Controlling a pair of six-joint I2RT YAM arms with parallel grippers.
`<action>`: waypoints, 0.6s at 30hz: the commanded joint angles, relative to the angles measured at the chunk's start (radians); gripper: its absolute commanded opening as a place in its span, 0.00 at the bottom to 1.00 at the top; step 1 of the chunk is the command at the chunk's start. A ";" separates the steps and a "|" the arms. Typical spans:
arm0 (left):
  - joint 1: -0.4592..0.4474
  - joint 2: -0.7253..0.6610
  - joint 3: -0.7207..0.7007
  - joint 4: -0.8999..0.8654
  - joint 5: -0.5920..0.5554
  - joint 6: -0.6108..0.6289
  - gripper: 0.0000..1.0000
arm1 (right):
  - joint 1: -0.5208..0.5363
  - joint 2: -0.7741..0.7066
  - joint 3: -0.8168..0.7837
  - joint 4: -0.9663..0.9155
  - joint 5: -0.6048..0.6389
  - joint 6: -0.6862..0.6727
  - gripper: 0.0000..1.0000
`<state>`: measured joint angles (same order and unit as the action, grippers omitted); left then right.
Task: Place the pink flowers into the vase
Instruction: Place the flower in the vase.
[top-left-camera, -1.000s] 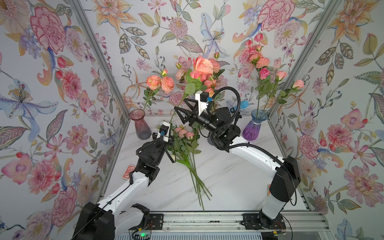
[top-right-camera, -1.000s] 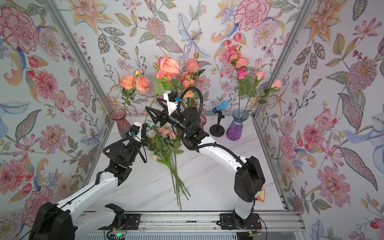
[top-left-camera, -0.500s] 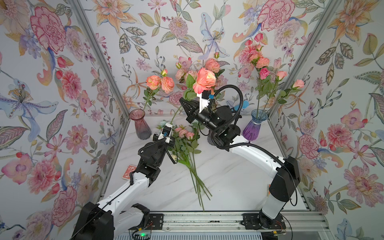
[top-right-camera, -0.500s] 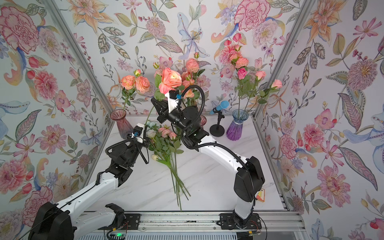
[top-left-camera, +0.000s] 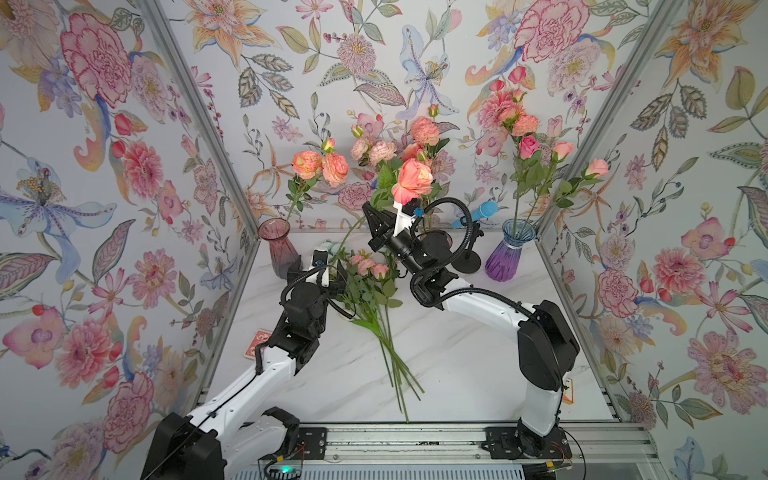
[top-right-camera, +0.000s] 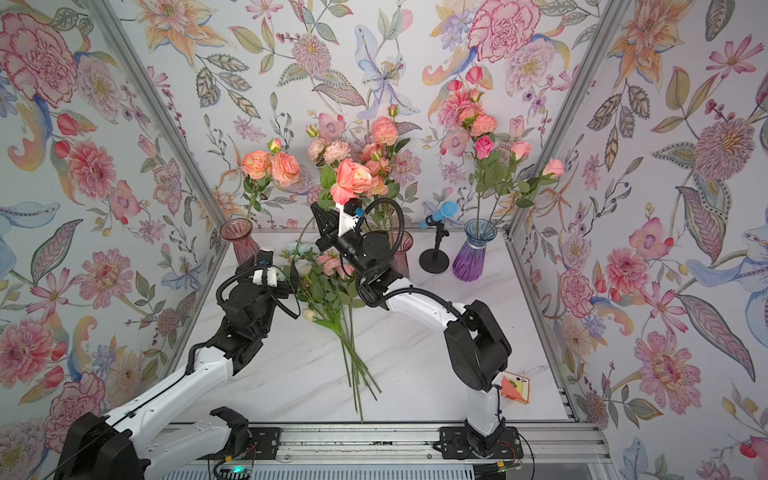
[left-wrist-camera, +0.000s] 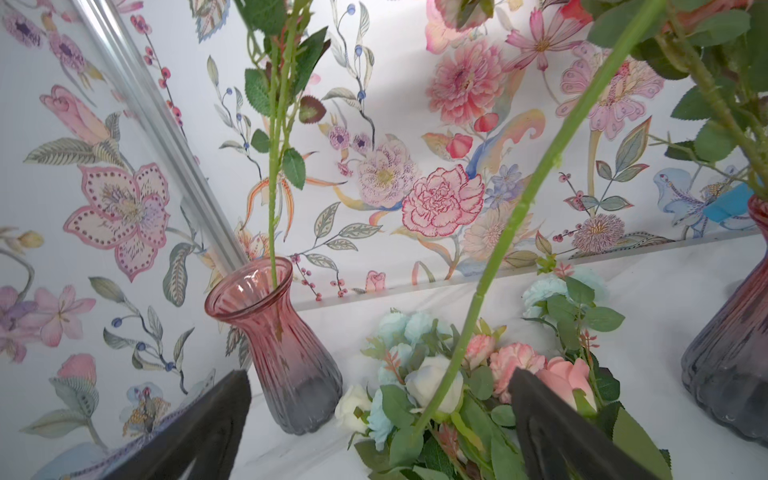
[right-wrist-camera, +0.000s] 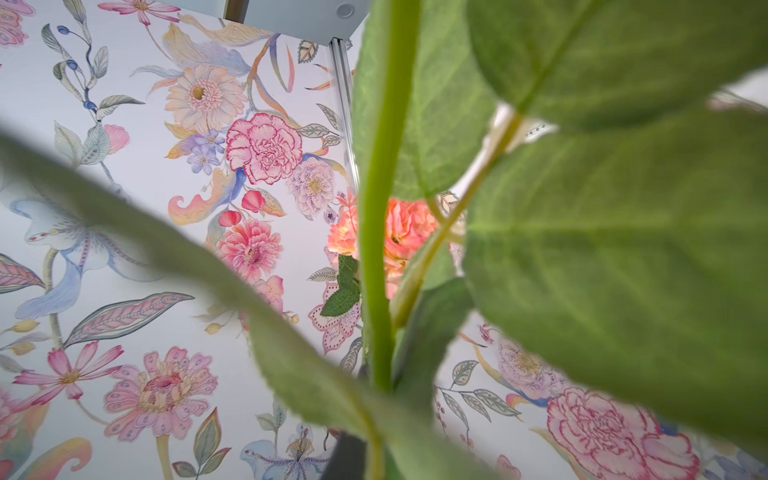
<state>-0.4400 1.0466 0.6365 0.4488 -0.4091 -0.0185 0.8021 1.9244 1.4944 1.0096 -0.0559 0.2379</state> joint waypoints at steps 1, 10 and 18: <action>0.059 -0.072 -0.011 -0.126 -0.049 -0.169 1.00 | 0.033 0.080 0.022 0.277 0.090 -0.041 0.00; 0.305 -0.219 -0.054 -0.245 0.157 -0.451 1.00 | 0.110 0.348 0.332 0.431 0.191 -0.081 0.00; 0.347 -0.228 -0.121 -0.198 0.229 -0.534 1.00 | 0.139 0.444 0.540 0.404 0.208 -0.152 0.00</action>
<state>-0.0998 0.8104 0.5468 0.2516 -0.2367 -0.4805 0.9375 2.3516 1.9774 1.3327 0.1249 0.1253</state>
